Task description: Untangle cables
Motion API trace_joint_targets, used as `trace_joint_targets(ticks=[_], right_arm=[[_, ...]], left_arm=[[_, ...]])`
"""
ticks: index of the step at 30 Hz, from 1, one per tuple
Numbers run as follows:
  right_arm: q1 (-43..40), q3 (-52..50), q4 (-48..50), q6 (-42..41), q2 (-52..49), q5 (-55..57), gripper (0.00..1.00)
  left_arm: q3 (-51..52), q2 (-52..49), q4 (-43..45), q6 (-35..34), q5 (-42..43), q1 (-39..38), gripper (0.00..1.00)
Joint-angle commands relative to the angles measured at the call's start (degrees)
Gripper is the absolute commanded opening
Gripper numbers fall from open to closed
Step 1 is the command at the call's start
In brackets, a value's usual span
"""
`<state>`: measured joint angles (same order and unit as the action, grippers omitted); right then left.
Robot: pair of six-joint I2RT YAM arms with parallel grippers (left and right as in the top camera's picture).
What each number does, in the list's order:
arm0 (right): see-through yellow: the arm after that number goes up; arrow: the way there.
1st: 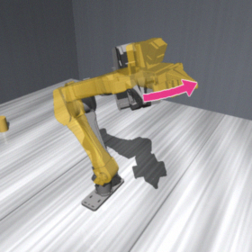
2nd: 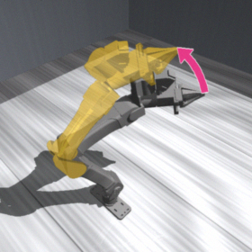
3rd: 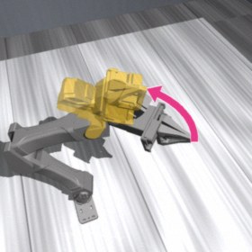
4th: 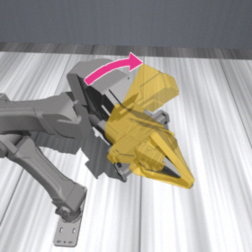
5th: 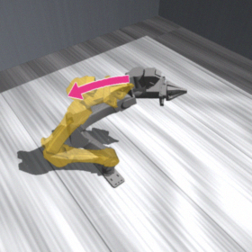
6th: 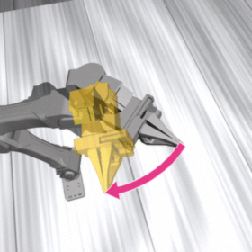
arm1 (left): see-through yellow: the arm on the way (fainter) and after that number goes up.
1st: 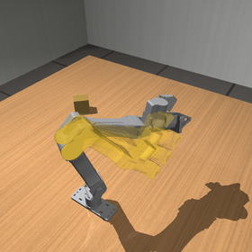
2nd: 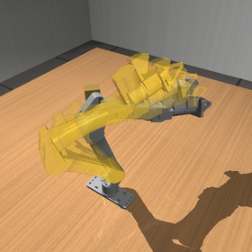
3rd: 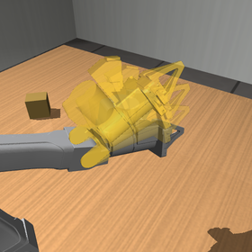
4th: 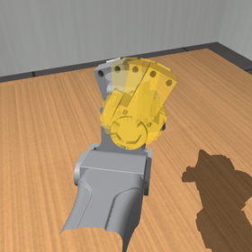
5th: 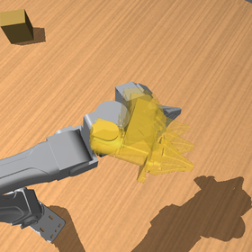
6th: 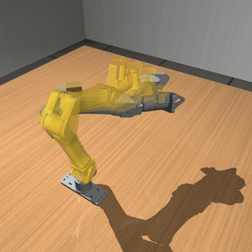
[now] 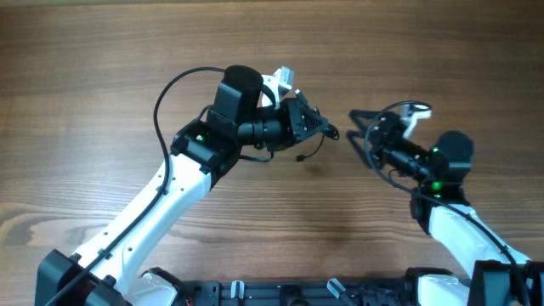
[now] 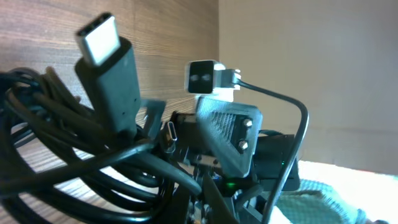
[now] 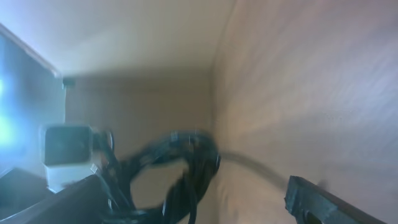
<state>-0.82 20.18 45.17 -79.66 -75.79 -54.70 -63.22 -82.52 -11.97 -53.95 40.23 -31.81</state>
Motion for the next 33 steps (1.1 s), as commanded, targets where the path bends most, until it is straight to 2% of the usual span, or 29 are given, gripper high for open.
trace_joint_targets(ticks=[1, 4, 7, 12, 13, 15, 16, 17, 19, 20, 21, 23, 24, 26, 30, 31, 33], right_arm=[[5.81, 0.70, -1.05, -12.09, 0.15, 0.31, 0.92], [8.17, 0.70, -2.36, -17.59, 0.15, 7.30, 0.79], [8.81, 0.70, -2.34, -23.54, 0.15, 11.23, 0.55], [8.81, 0.70, -0.22, -36.54, 0.15, 10.29, 0.54], [8.79, 0.70, 0.20, -38.07, 0.15, 9.27, 0.52], [8.79, 0.70, 1.27, -38.32, 0.15, 8.52, 0.31], [8.79, 0.70, 1.27, -36.74, 0.15, 8.72, 0.17], [8.79, 0.70, 1.25, -33.40, 0.15, 10.05, 0.08], [8.79, 0.70, 1.22, -25.14, 0.15, 13.29, 0.04], [8.79, 0.70, 1.16, -17.59, 0.15, 16.15, 0.04], [8.79, 0.70, 1.07, -8.07, 0.15, 19.45, 0.04], [8.79, 0.70, 1.05, 3.39, 0.15, 22.36, 0.04], [8.79, 0.70, 1.07, 6.95, 0.15, 23.41, 0.04], [8.79, 0.70, 1.57, 9.86, 0.15, 23.80, 0.04], [8.79, 0.70, 2.14, 14.58, 0.15, 23.63, 0.04], [8.79, 0.70, 2.12, 17.70, 0.15, 22.75, 0.04], [8.79, 0.70, 2.16, 22.56, 0.15, 20.55, 0.04]], left_arm=[[-0.28, 0.22, 0.87, 5.60, -0.24, -0.83, 0.04], [-0.28, 0.24, 0.90, 5.62, -0.20, -1.27, 0.04], [-0.28, 0.24, 0.90, 5.81, -0.22, -2.95, 0.04], [-0.28, 0.22, 0.85, 7.28, -0.26, -4.35, 0.04], [-0.28, 0.22, 0.85, 7.30, -0.28, -4.35, 0.04], [-0.28, 0.24, 0.81, 7.30, -0.52, -4.35, 0.04], [-0.28, 0.22, 0.81, 7.28, -0.72, -4.35, 0.04], [-0.28, 0.24, 0.63, 7.28, -0.72, -4.35, 0.04], [-0.28, 0.22, 0.17, 7.28, -1.03, -4.28, 0.06], [-0.28, 0.24, -0.28, 7.28, -1.60, -4.28, 0.24], [-0.28, 0.22, -2.12, 7.26, -2.47, -3.50, 0.61], [-0.28, 0.24, -4.98, 7.23, -3.32, -1.64, 0.78], [-0.28, 0.24, -6.99, 7.23, -4.39, -0.37, 0.83], [-0.28, 0.22, -10.95, 7.04, -8.57, 2.12, 0.84], [-0.26, 0.22, -12.98, 7.10, -15.54, 2.60, 0.71], [-0.26, 0.22, -13.00, 7.30, -17.81, 2.58, 0.70], [-0.26, 0.22, -12.92, 9.35, -23.43, 2.60, 0.62]])
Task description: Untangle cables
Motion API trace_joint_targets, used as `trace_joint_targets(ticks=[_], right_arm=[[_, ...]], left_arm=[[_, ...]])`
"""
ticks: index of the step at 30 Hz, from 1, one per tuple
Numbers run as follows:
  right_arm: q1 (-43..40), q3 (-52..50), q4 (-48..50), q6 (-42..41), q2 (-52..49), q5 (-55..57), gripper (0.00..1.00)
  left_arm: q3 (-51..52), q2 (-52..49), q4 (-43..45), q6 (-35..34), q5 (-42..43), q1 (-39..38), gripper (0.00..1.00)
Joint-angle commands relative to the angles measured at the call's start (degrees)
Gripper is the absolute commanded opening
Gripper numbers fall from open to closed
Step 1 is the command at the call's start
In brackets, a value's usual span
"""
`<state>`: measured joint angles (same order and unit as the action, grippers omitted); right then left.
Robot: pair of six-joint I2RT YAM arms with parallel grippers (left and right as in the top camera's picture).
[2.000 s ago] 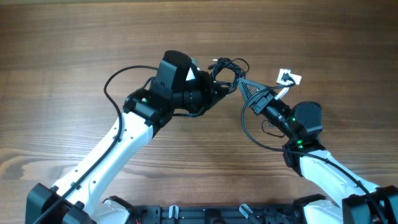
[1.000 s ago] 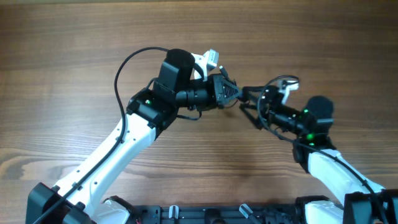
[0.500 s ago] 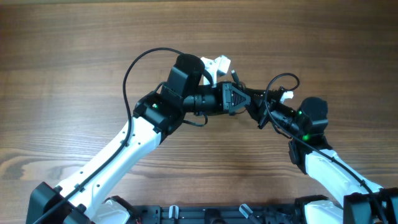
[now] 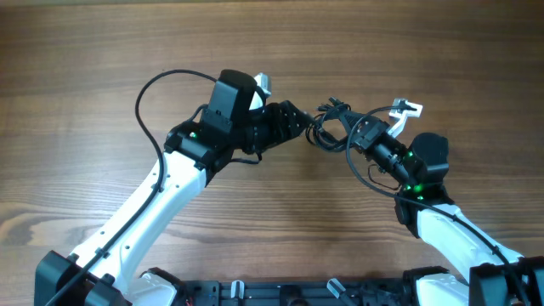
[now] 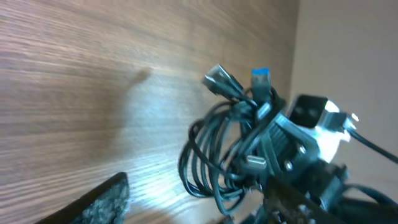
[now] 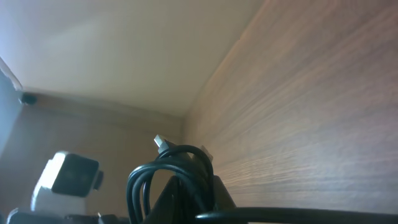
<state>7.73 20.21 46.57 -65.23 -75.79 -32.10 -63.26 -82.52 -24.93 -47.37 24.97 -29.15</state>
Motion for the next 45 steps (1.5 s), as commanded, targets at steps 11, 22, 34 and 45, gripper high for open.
trace_joint_targets(ticks=[11, 22, 34, 45], right_arm=[[0.07, 0.68, 0.37, 21.57, 0.15, -19.10, 0.04], [0.02, 0.68, 0.90, 17.05, 0.15, -24.15, 0.04], [0.02, 0.68, 0.72, 11.13, 0.15, -15.76, 0.04], [0.02, 0.68, -0.04, 11.96, 0.15, -16.37, 0.12]], left_arm=[[-0.22, -0.37, 0.33, 45.70, 11.21, -0.09, 0.77], [-0.17, -6.01, -0.48, 48.24, 14.86, -0.96, 0.67], [-0.15, -6.64, -0.37, 31.89, 12.68, -1.86, 0.53], [-0.15, -6.67, 0.61, 31.63, 5.57, -5.95, 0.07]])
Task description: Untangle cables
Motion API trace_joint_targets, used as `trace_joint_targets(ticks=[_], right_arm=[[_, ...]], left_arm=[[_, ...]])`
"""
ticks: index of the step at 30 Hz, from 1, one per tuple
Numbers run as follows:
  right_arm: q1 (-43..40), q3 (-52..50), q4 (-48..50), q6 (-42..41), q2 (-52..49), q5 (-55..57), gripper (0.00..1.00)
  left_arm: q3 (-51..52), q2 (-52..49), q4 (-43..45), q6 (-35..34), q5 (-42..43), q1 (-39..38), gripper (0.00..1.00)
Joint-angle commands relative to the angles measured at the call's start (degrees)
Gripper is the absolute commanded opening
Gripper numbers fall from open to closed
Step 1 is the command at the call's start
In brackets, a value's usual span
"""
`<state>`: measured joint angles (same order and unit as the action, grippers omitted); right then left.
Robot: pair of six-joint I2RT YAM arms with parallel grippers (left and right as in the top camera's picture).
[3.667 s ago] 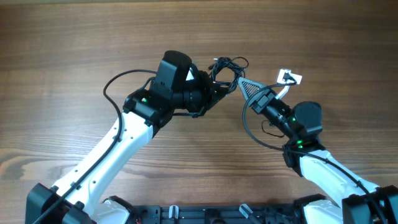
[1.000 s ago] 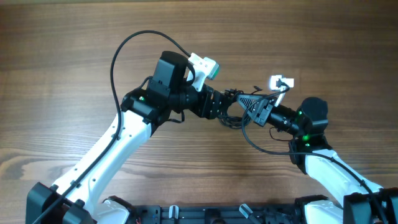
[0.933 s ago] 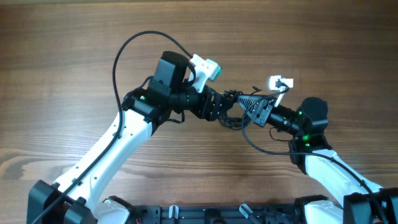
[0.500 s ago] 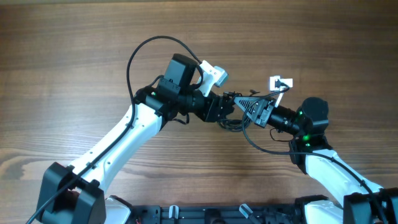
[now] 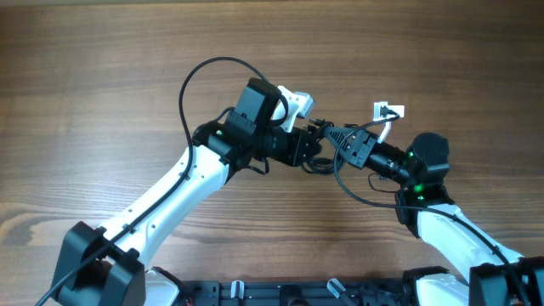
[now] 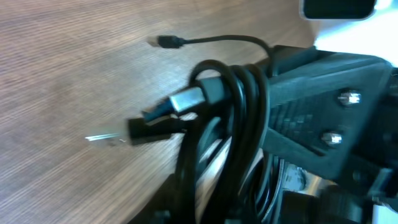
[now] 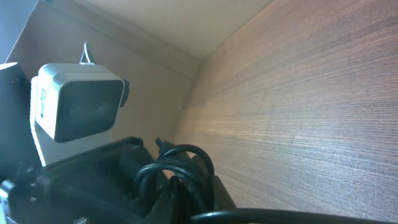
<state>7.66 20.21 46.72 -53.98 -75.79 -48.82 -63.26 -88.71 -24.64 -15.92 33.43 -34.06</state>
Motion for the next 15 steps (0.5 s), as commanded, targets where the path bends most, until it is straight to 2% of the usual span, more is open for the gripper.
trace_joint_targets(ticks=[1, 3, 4, 5, 6, 7, 10, 13, 15], right_arm=[[0.00, 0.68, -0.33, 4.04, 0.15, 0.33, 0.18], [-1.01, 0.68, -1.55, 6.10, 0.15, 0.35, 0.38], [-2.21, 0.68, -2.89, 5.99, 0.15, 0.33, 0.54], [-3.67, 0.68, -4.44, 6.01, 0.15, 0.33, 0.63], [-5.88, 0.68, -7.04, 5.95, 0.15, 0.31, 0.78], [-8.00, 0.68, -9.22, 5.75, 0.15, -0.11, 0.87], [-9.22, 0.68, -9.53, 5.68, 0.15, -4.07, 0.88], [-9.11, 0.68, -8.92, 5.40, 0.15, -12.11, 0.77], [-8.96, 0.68, -8.90, 5.33, 0.15, -15.54, 0.64]], left_arm=[[-0.15, -0.48, 0.35, 0.17, -3.56, -0.83, 0.04], [-0.15, -0.46, 0.37, 0.02, -3.56, 0.00, 0.04], [-0.15, -0.46, 0.44, -0.57, -3.63, 0.74, 0.04], [-0.15, -0.46, 0.70, -2.95, -5.05, 1.46, 0.04], [-0.15, -0.46, 1.31, -8.52, -8.83, 2.60, 0.04], [-0.15, -0.46, 1.95, -15.15, -12.92, 3.50, 0.04], [-0.15, -0.46, 3.32, -25.57, -19.28, 3.87, 0.04], [-0.15, -0.48, 3.63, -38.32, -24.74, 3.80, 0.04], [-0.15, -0.48, 3.61, -47.06, -25.49, 3.80, 0.04]])
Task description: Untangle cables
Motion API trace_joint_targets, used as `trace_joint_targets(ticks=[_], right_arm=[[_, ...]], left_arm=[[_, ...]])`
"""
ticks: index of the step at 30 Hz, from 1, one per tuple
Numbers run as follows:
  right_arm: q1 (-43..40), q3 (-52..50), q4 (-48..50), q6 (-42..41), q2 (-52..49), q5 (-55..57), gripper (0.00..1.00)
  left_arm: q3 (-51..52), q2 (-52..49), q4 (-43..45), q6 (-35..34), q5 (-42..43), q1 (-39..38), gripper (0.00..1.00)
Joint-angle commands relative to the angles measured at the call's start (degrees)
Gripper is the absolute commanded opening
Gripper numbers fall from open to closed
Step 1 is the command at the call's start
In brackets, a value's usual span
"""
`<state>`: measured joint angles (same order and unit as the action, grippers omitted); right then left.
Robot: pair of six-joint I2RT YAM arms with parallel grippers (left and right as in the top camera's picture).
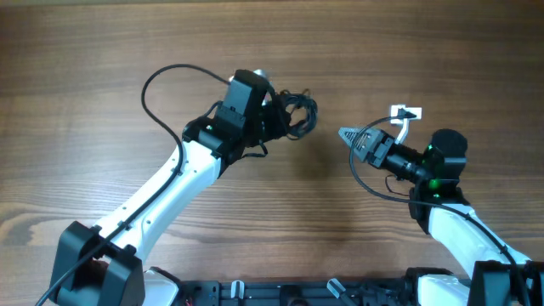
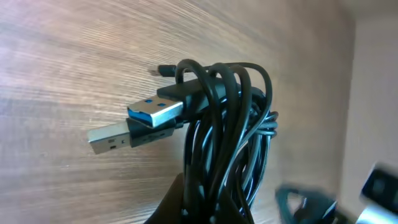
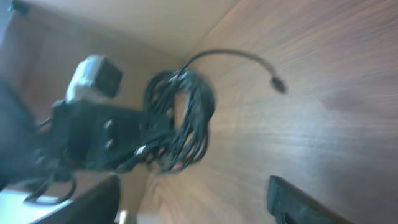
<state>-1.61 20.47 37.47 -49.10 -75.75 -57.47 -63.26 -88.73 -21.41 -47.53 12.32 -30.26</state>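
Note:
A tangled bundle of black cables (image 1: 299,115) hangs above the wooden table, with my left gripper (image 1: 285,121) shut on it. In the left wrist view the bundle (image 2: 227,118) rises from the left gripper (image 2: 214,208), and two USB plugs (image 2: 146,118) stick out to the left. One thin loose end with a small plug (image 3: 276,84) trails from the bundle (image 3: 180,121). My right gripper (image 1: 347,134) stands open and empty to the right of the bundle, a short gap away. In its own view the right gripper (image 3: 196,199) has its fingers spread wide.
The wooden table (image 1: 85,51) spreads all round both arms. The left arm's own black wire loops (image 1: 161,81) up behind it. A white camera (image 1: 406,112) sits on the right wrist.
Both grippers were together on the bundle. Now the right gripper is open and has drawn back to the right. The left gripper keeps the bundle and has moved up and left.
At first the left gripper held the bundle and the right one was open nearby. Then the bundle was in the right gripper, with the left open. Later both were on it. Now only the left holds it, apart from the right.

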Motion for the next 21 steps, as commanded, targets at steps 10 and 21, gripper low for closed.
trace_joint_targets(ticks=[10, 21], right_arm=[[8.39, 0.42, 2.78, -6.93, 0.11, 3.58, 0.56], [9.03, 0.42, 3.28, -5.05, 0.11, 3.54, 0.04]], left_arm=[[-0.15, -0.46, 1.09, -25.77, -4.28, -2.45, 0.04], [-0.15, -0.46, 4.94, 6.82, -3.63, -3.34, 0.04]])
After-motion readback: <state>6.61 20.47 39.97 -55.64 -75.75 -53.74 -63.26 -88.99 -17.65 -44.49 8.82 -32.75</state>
